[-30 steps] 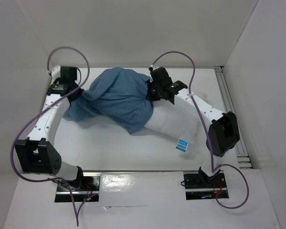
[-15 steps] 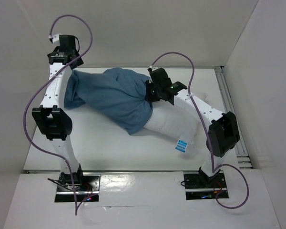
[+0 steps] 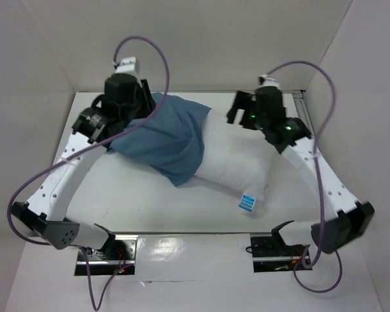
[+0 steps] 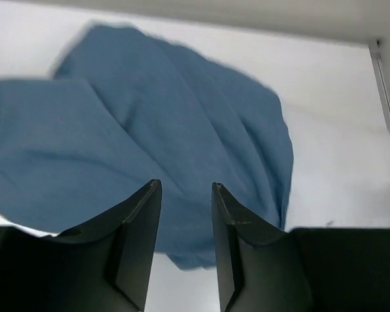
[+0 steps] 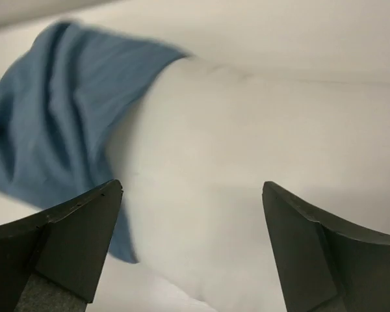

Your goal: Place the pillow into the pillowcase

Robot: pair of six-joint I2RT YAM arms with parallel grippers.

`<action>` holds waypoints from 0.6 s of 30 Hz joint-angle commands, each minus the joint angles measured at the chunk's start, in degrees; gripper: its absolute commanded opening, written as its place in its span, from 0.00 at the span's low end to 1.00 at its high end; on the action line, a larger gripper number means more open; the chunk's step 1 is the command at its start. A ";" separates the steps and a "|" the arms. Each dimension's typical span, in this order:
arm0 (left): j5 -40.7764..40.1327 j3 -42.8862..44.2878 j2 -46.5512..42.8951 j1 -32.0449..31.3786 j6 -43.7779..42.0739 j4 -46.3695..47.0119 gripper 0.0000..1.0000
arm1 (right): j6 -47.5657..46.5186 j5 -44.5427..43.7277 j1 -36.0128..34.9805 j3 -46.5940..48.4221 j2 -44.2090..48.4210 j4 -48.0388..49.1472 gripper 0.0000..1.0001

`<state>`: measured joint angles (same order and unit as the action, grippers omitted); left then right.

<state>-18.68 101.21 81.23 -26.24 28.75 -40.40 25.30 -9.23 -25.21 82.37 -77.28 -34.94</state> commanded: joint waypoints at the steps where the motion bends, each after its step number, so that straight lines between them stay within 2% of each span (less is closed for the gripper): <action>1: 1.02 -13.69 -0.10 -5.91 5.77 0.13 0.50 | 7.02 -5.61 9.44 -5.80 7.39 -6.88 0.97; 2: 1.01 -17.15 -1.50 -9.32 6.75 1.19 0.51 | 7.74 -5.10 11.65 -9.38 10.80 -8.64 0.97; 4: 1.01 -24.27 -6.16 -13.20 8.33 3.48 0.62 | 9.06 -2.90 15.70 -12.83 14.24 -10.23 0.98; 6: -0.13 -32.80 -8.62 -18.92 11.05 4.89 0.69 | 9.59 0.43 20.80 -17.49 18.82 -12.25 0.98; 8: -4.25 -39.03 -8.63 -24.00 14.21 5.50 0.75 | 10.99 2.19 24.57 -20.04 21.62 -13.75 0.99; 12: -8.04 -44.25 -5.48 -29.03 16.86 8.57 0.78 | 11.53 9.12 28.63 -27.50 24.36 -15.34 0.99; 18: -14.55 -43.47 5.40 -31.07 16.96 11.13 0.80 | 12.05 14.94 31.01 -35.24 26.38 -12.62 0.99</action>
<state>-27.79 56.14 81.91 -57.12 44.21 -32.97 36.21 0.97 4.99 49.15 -52.58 -48.64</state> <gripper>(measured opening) 0.799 0.993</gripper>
